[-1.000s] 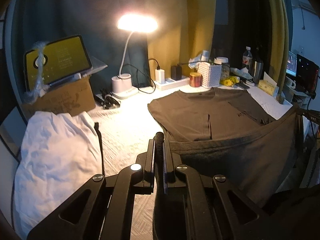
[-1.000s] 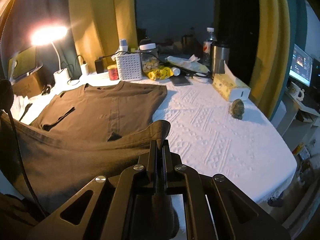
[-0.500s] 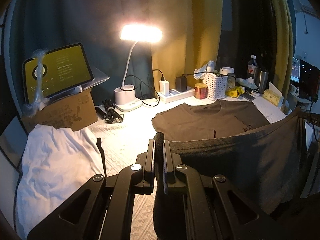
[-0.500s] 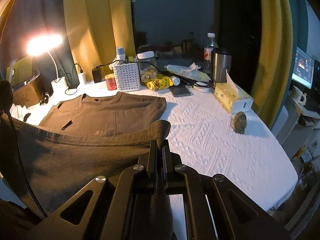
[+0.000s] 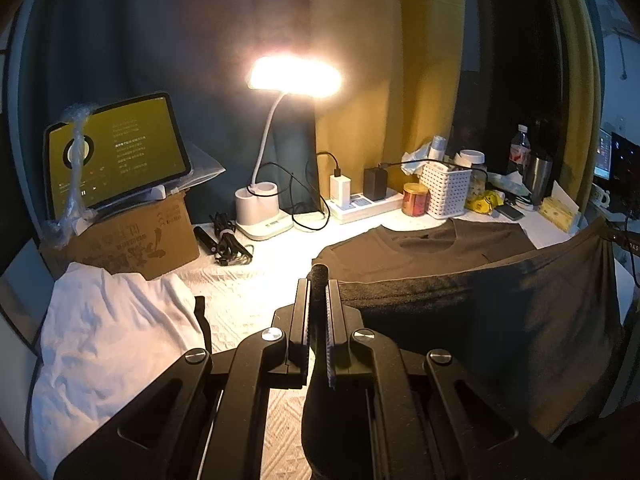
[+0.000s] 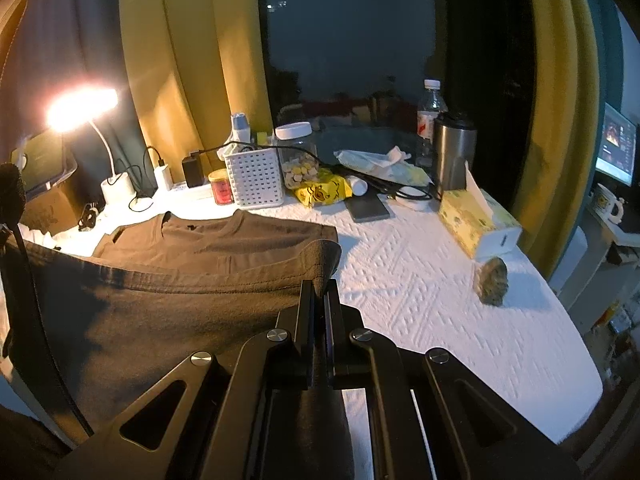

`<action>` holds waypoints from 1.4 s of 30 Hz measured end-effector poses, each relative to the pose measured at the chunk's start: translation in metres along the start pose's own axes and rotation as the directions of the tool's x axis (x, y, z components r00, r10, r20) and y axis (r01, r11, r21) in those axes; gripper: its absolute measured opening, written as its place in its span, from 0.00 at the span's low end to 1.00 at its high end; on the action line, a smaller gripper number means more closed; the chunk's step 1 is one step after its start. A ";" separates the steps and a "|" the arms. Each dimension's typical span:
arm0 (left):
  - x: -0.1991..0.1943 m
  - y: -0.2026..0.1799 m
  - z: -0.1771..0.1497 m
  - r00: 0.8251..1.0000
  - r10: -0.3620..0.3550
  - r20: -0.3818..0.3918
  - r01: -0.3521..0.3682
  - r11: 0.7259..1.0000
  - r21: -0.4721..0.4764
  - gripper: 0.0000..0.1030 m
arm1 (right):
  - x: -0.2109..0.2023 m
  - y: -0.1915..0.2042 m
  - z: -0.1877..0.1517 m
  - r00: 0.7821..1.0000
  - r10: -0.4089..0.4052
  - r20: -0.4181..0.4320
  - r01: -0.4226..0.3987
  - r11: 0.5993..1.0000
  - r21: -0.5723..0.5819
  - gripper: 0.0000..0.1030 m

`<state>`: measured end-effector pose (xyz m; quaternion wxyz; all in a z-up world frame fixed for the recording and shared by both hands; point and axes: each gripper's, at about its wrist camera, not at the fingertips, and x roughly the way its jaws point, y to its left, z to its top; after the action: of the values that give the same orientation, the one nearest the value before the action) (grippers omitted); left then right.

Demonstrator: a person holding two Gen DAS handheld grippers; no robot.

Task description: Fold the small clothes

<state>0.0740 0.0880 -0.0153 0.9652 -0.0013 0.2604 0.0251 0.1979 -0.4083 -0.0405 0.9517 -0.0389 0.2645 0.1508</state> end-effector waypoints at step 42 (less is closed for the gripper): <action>0.136 0.021 0.052 0.999 0.021 -0.030 -0.022 0.999 -0.034 0.05 | 0.140 -0.016 0.069 1.000 0.010 -0.003 -0.010 0.999 0.033 0.05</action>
<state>0.2159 0.1166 -0.0386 0.9606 -0.0156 0.2745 0.0398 0.3509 -0.3758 -0.0532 0.9510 -0.0220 0.2687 0.1511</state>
